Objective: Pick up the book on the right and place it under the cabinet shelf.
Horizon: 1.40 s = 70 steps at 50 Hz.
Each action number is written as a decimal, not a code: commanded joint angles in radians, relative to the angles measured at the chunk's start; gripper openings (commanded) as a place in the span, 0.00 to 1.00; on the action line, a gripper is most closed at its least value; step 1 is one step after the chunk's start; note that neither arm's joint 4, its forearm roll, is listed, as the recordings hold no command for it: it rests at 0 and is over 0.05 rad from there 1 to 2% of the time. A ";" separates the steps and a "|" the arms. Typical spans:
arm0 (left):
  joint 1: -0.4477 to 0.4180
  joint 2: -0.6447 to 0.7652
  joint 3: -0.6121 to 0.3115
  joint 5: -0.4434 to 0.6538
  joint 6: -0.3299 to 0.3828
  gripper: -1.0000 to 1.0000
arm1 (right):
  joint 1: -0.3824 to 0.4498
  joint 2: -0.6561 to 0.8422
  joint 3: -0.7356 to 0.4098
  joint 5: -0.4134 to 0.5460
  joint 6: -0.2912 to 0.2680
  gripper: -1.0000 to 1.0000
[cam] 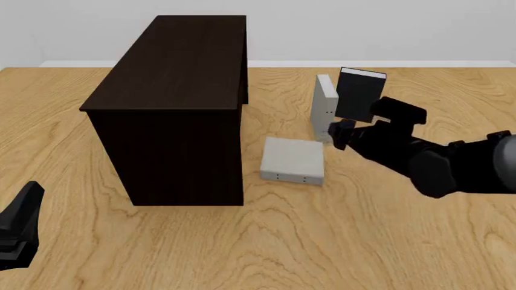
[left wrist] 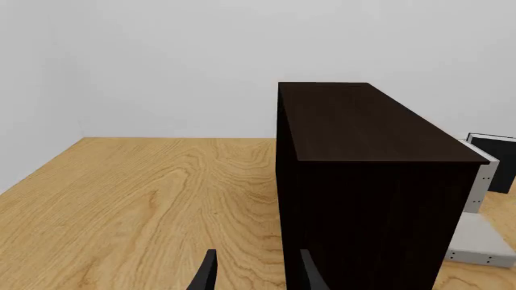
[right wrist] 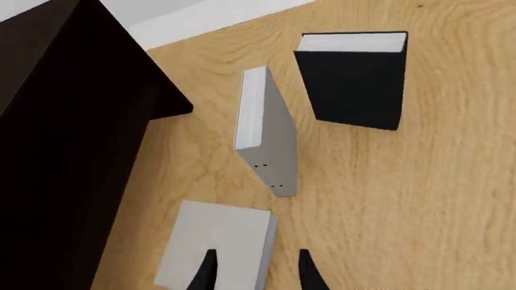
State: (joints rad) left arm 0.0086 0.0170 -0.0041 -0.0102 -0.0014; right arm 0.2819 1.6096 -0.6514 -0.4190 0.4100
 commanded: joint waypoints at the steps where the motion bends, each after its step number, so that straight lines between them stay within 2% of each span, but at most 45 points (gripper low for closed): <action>1: 0.000 0.000 0.000 0.000 0.000 1.00 | -0.019 -0.062 -0.021 0.139 -0.131 1.00; 3: 0.000 0.000 0.000 0.000 0.000 1.00 | -0.016 -0.068 -0.019 0.147 -0.143 1.00; 4: 0.000 0.000 0.000 0.000 0.000 1.00 | -0.025 -0.063 -0.025 0.159 -0.167 1.00; 6: 0.000 0.000 0.000 0.000 0.000 1.00 | -0.024 -0.073 -0.020 0.161 -0.168 1.00; 9: 0.000 0.000 0.000 0.000 0.000 1.00 | -0.040 -0.083 -0.025 0.184 -0.204 1.00; 13: 0.000 0.000 0.000 0.000 0.000 1.00 | -0.045 -0.096 -0.024 0.201 -0.224 1.00; 14: 0.000 0.000 0.000 0.000 0.000 1.00 | -0.056 -0.097 -0.025 0.206 -0.249 1.00; 18: 0.000 0.000 0.000 0.000 0.000 1.00 | -0.052 -0.096 -0.021 0.213 -0.258 1.00; 44: 0.001 -0.001 0.001 -0.002 0.001 1.00 | -0.057 -0.098 -0.021 0.216 -0.267 1.00; 70: 0.001 -0.003 -0.001 0.002 0.002 1.00 | -0.045 0.060 -0.043 0.138 -0.251 1.00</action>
State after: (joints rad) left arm 0.0106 0.0161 -0.0033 -0.0127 0.0001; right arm 0.2197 1.6066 -0.6893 -0.2186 0.1000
